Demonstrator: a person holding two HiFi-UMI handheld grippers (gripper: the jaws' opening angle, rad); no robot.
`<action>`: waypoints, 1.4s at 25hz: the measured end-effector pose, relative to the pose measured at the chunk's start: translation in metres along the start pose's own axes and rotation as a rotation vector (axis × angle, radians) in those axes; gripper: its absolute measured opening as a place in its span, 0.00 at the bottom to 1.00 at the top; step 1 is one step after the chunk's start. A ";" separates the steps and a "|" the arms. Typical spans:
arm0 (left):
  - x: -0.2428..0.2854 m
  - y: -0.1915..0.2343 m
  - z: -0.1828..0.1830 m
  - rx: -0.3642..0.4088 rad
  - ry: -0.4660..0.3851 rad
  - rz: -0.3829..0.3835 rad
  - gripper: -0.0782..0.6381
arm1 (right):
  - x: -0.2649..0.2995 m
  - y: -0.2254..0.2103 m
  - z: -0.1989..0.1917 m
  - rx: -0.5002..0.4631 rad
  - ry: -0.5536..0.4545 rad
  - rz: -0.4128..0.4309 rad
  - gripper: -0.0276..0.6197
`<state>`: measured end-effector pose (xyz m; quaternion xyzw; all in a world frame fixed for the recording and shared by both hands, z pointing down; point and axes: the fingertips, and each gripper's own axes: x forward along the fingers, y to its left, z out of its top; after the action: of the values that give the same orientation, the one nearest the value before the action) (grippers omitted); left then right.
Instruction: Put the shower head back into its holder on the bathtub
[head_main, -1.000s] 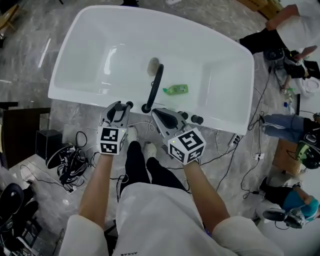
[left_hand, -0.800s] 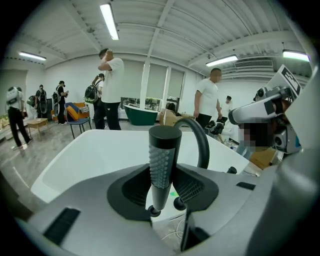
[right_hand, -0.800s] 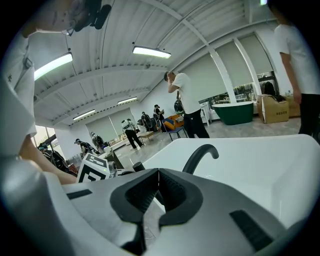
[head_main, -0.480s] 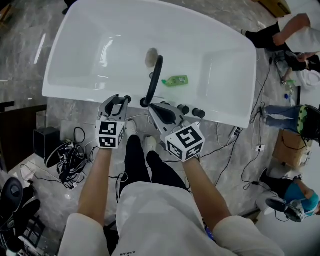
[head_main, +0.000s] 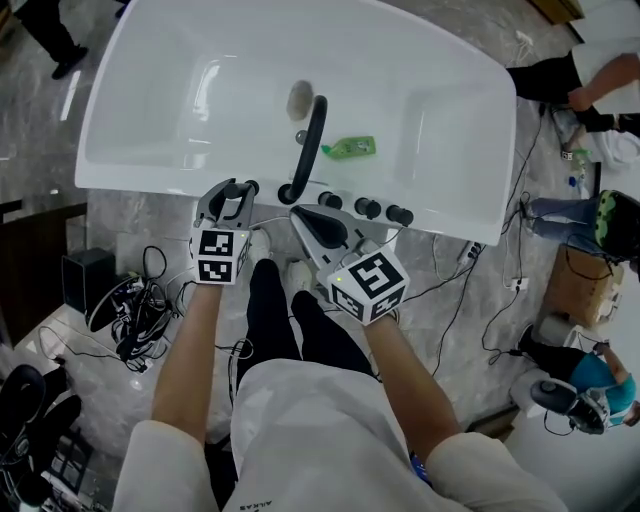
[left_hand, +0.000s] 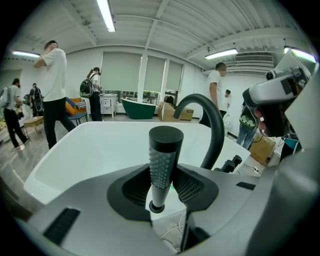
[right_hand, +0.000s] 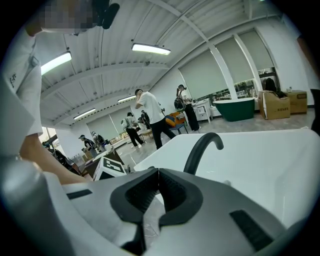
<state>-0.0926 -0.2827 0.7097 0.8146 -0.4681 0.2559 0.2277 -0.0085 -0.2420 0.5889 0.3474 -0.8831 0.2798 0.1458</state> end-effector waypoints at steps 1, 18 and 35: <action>0.002 0.000 -0.002 0.003 0.004 -0.001 0.30 | 0.000 0.000 -0.001 0.000 0.001 -0.002 0.07; 0.020 -0.001 -0.033 0.014 0.059 -0.009 0.30 | 0.001 -0.004 -0.015 0.005 0.018 -0.013 0.07; 0.034 -0.004 -0.037 0.067 0.084 -0.010 0.30 | -0.006 -0.011 -0.022 0.021 0.022 -0.028 0.07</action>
<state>-0.0822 -0.2801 0.7594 0.8124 -0.4454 0.3044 0.2211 0.0052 -0.2325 0.6081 0.3582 -0.8734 0.2908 0.1558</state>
